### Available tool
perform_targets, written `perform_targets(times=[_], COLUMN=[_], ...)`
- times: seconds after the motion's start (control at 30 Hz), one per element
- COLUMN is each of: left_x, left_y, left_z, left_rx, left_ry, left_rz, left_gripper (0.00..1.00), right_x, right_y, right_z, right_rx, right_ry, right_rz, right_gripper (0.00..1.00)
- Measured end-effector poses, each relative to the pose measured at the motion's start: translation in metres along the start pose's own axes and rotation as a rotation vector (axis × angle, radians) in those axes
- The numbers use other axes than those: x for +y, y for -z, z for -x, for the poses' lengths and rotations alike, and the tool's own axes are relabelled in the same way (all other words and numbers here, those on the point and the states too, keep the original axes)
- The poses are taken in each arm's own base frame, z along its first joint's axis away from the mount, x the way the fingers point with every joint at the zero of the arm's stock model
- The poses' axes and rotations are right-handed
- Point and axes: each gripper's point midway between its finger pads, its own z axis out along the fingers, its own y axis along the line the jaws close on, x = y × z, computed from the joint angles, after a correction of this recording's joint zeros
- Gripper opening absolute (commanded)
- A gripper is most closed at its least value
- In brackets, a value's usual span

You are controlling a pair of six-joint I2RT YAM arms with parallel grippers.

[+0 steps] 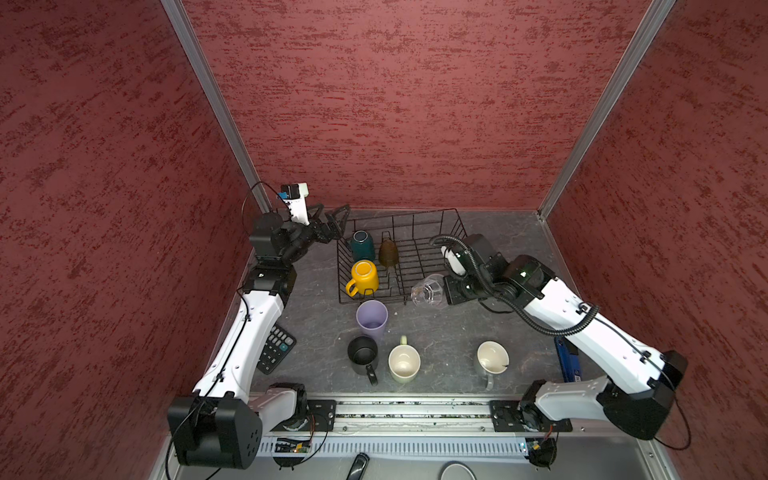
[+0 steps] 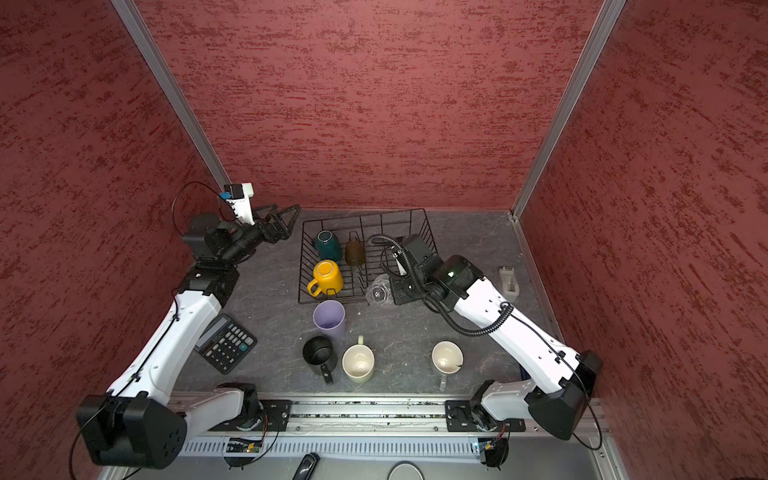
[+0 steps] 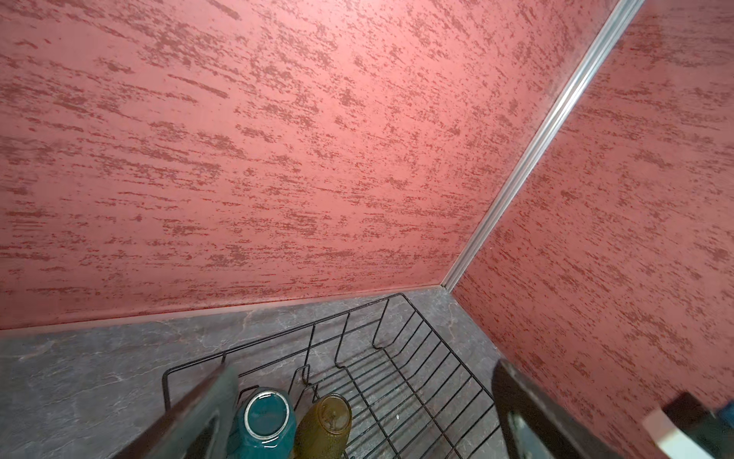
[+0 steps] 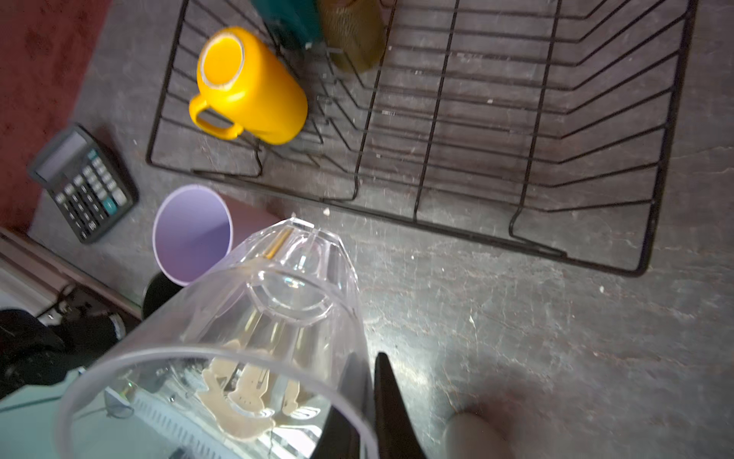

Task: Load cups into a dish rack
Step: Pick up the cup from the bottom-center of the table, then place the cup upside down at the dish rack.

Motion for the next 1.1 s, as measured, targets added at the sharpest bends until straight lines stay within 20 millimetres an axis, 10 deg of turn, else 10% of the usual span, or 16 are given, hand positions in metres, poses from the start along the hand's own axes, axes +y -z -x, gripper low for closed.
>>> perform_targets(times=[0.5,1.1], left_x=[-0.099,-0.114], left_y=[-0.005,-0.021], left_z=[-0.063,-0.075], left_rx=[-0.042,-0.086], left_ry=[-0.480,-0.537], left_rz=[-0.496,-0.703], left_gripper=[1.00,1.00], right_x=[-0.003,0.048], right_y=[-0.011,0.017], right_z=[0.108,0.108], right_rx=[-0.260,-0.223], right_ry=[-0.234,-0.162], right_rz=[0.448,0.833], right_gripper=[0.00,0.00])
